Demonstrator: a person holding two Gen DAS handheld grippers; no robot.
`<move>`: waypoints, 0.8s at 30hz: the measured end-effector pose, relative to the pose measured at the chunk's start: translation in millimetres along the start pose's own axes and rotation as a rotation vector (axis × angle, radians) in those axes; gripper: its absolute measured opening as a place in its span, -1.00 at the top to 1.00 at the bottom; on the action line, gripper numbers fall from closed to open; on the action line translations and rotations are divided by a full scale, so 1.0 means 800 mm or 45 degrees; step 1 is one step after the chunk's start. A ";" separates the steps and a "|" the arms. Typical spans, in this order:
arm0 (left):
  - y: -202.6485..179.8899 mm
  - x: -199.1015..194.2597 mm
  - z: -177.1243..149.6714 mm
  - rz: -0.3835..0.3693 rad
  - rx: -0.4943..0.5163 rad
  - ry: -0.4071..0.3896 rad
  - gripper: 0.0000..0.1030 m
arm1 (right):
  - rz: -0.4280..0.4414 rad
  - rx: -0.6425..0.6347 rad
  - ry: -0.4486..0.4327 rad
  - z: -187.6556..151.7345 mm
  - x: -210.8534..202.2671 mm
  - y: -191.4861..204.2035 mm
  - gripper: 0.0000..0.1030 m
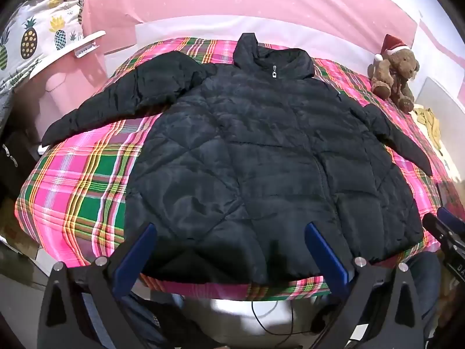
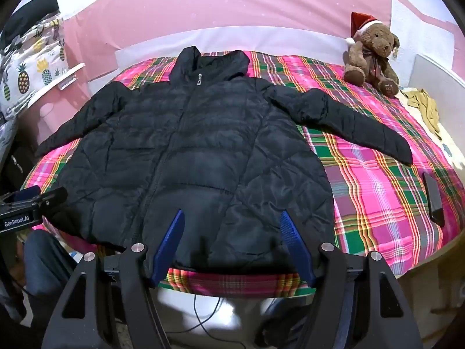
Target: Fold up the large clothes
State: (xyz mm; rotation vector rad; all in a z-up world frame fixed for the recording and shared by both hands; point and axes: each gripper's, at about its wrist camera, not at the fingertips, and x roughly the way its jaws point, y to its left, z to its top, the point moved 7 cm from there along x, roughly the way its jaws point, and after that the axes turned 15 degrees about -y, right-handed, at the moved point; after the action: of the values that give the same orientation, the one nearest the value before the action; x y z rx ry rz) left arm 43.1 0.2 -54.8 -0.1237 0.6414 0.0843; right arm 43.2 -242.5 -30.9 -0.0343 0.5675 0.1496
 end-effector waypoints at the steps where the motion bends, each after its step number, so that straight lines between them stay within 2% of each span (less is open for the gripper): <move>1: 0.000 0.000 0.000 0.001 0.004 -0.001 -0.99 | 0.002 0.000 -0.006 0.000 0.000 0.000 -0.33; 9: -0.002 -0.002 0.007 0.015 0.022 0.020 -0.99 | -0.001 0.003 -0.004 0.000 0.000 0.000 -0.33; 24: -0.005 -0.004 0.000 0.013 0.032 -0.001 -0.99 | 0.002 0.006 -0.002 0.001 0.000 0.001 -0.33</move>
State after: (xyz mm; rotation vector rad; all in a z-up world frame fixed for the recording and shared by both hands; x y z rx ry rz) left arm 40.5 -3.9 -52.6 -0.0962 0.6422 0.0860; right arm 43.4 -241.7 -30.2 -0.0287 0.5663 0.1500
